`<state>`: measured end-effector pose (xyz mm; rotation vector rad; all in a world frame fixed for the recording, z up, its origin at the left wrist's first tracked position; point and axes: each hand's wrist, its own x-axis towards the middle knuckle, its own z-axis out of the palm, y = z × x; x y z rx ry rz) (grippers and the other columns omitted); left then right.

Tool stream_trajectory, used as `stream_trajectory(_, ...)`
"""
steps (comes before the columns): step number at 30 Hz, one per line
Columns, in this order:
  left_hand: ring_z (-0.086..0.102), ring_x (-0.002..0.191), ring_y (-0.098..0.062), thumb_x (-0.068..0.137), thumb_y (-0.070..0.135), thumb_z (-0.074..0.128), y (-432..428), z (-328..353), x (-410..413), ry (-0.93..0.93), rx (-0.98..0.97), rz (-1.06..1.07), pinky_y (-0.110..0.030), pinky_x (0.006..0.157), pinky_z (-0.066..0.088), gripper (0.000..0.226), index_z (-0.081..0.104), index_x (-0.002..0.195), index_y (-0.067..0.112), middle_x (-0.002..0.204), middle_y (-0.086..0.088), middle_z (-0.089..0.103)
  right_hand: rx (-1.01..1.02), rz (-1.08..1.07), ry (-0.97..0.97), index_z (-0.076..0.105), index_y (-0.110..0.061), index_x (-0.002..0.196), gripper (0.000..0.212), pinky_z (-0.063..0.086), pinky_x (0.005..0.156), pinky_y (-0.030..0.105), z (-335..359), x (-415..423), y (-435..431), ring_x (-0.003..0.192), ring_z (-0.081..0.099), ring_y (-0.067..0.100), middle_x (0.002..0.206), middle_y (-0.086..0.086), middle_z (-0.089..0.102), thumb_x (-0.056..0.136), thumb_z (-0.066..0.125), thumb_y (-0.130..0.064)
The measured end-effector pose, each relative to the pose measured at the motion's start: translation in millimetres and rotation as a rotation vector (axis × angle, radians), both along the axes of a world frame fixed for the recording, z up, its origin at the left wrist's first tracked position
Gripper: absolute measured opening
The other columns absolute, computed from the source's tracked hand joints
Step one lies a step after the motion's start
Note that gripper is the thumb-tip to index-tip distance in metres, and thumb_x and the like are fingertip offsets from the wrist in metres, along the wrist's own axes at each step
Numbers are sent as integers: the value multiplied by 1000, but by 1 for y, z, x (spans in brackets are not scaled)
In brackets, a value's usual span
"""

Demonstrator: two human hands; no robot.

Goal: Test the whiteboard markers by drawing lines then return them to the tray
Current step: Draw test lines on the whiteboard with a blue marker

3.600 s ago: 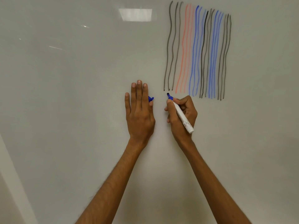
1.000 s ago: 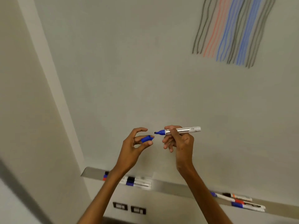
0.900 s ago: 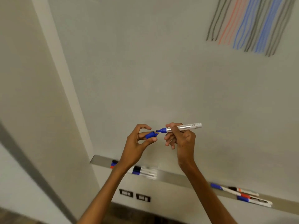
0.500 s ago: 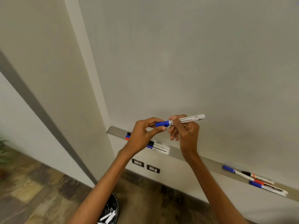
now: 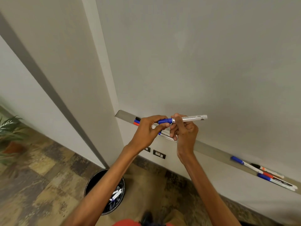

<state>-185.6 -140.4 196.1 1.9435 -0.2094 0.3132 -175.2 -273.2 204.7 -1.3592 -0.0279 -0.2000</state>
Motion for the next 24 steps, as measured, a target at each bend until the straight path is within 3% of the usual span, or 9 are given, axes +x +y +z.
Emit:
stream_trajectory(6,65,88,-7,93,17,66,1,-6,-11,-59,33,37,-10,81,48,19,72,111,13,94,2,73,10,31,70,68,-10,78,23,38,39,17,-6,-4,6,39,48,12,52,-1,59,98,59,-14)
stream_trajectory(12,64,92,6,93,35,59,12,-38,-32,60,119,-25,-8,83,47,25,62,118,34,99,27,64,-38,171,244,68,3,89,29,40,40,18,-47,-18,7,41,51,13,58,4,62,97,61,-24)
stream_trajectory(19,63,90,0,94,35,61,38,-81,-56,200,192,39,-17,77,49,17,65,111,34,96,23,66,-139,353,423,72,-5,107,29,42,44,17,-86,-25,12,51,59,11,88,11,74,94,67,-30)
stream_trajectory(24,65,83,-11,94,35,63,64,-97,-78,278,164,128,-26,76,53,16,69,109,33,95,13,72,-157,402,519,73,-7,108,27,43,46,19,-103,-25,18,53,58,11,82,4,70,92,69,-29)
